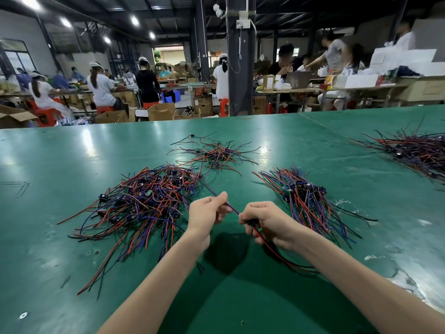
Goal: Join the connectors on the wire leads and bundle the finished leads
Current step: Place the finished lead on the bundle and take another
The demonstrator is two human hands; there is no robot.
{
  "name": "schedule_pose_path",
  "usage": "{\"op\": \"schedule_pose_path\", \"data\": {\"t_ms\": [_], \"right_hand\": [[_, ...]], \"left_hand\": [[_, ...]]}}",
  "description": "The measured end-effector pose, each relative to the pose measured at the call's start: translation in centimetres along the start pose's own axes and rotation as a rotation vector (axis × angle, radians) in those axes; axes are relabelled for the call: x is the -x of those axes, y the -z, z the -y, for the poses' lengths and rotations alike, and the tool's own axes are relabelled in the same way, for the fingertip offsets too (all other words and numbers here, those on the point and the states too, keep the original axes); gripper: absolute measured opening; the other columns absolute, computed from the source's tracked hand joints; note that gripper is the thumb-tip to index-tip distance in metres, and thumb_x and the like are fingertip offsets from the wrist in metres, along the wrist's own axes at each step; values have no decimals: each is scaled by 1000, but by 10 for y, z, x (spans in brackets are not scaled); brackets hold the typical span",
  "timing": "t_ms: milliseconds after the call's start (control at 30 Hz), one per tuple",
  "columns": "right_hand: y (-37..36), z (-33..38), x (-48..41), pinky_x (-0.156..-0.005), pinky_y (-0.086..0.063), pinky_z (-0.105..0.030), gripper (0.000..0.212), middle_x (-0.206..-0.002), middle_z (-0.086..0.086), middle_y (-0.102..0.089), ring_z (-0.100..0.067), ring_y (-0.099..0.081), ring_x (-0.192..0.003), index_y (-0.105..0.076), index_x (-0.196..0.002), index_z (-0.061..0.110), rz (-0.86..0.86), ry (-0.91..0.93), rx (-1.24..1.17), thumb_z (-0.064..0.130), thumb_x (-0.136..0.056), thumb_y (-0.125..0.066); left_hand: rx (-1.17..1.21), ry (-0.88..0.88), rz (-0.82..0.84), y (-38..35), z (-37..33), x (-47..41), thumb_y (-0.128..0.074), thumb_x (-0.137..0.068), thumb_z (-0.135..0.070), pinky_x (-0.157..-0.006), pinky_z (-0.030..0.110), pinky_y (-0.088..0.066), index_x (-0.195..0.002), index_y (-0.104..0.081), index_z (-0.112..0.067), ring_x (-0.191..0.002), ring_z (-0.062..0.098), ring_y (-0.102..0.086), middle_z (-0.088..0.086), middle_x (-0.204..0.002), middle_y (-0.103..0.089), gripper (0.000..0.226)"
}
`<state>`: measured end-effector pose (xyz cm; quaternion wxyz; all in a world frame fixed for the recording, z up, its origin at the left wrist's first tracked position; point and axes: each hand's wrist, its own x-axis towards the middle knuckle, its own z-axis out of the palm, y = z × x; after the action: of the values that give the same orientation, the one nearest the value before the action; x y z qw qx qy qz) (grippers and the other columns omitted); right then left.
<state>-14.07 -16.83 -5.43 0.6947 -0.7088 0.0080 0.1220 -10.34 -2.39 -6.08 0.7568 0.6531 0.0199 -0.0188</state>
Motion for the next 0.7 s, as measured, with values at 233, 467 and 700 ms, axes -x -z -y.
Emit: {"op": "schedule_pose_path", "data": {"t_ms": [233,467,700], "right_hand": [[1,0,0,-35,-33,-17,24,-48,-7,-53,-12,-39,-35,-55,-63,9,-7,22,11,6,-86,-55],[1,-2,0,-35,-33,-17,24,-48,-7,-52,-12,-38,-35,-55,-62,10,-3,18,24,5,-85,-56],[1,-1,0,-34,-33,-17,21,-48,-7,-53,-12,-38,-35,-55,-65,9,4,14,50,5,-85,-57]], "left_hand": [[209,267,77,2,-6,0,-64,-89,-19,-40,16,-41,-67,-58,-8,-37,7,-48,0,-47,-60,25],[301,306,31,12,-9,-9,-65,-88,-20,-42,16,-39,-65,-59,-9,-40,7,-47,-2,-48,-59,26],[501,444,147,12,-5,-11,-62,-89,-19,-38,17,-39,-48,-56,-8,-37,10,-42,-2,-42,-46,43]]}}
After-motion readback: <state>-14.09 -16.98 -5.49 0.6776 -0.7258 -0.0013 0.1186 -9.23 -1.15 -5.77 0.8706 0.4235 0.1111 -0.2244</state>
